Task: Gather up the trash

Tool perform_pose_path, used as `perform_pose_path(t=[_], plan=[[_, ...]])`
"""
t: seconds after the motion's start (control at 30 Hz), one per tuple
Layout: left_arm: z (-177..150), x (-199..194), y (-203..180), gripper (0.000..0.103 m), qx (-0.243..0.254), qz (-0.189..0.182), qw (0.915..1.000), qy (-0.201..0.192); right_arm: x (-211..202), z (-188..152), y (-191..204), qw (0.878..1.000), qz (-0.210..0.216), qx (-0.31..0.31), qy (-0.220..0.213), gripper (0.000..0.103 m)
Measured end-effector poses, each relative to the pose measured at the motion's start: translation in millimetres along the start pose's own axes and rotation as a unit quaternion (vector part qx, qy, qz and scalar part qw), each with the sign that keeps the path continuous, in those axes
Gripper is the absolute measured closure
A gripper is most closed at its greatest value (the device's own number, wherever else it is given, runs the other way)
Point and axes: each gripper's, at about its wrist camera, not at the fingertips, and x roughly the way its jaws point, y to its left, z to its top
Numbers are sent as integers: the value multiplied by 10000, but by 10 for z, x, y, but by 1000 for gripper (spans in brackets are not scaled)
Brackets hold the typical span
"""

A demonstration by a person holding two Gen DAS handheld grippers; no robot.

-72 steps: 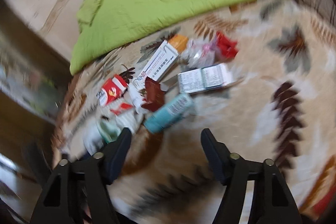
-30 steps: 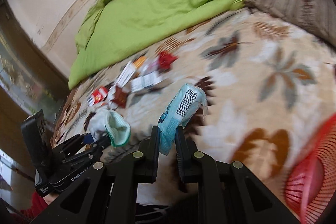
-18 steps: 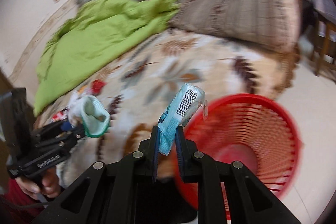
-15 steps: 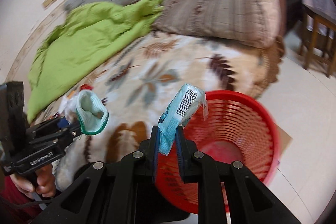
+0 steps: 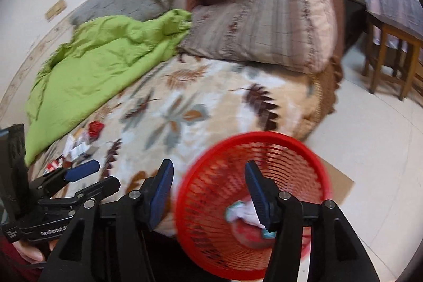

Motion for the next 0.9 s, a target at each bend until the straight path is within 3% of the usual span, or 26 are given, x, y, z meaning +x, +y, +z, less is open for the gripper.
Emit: perform_pose_path(t=[0.2, 0.4, 0.6, 0.7, 0.83, 0.9], plan=[[-288, -410, 727, 30, -739, 832, 9933, -308, 335, -71, 744, 9949, 728, -625, 307, 43], [-711, -800, 1537, 30, -1536, 1420, 9773, -322, 654, -137, 1590, 9804, 1288, -1415, 470, 41], [-1181, -1093, 2278, 30, -2405, 2245, 9442, -178, 965, -287, 2298, 9647, 1685, -1907, 680, 40], [-1367, -1220, 2681, 30, -3075, 2313, 9229, -112, 1129, -399, 2561, 9571, 1729, -2213, 721, 40], [-1544, -1340, 3204, 30, -3892, 2425, 8887, -14, 1225, -473, 2596, 9547, 1773, -2246, 817, 40], [-1575, -1353, 3397, 30, -4157, 2445, 8761, 5, 1246, -451, 2537, 9563, 1847, -2109, 829, 40]])
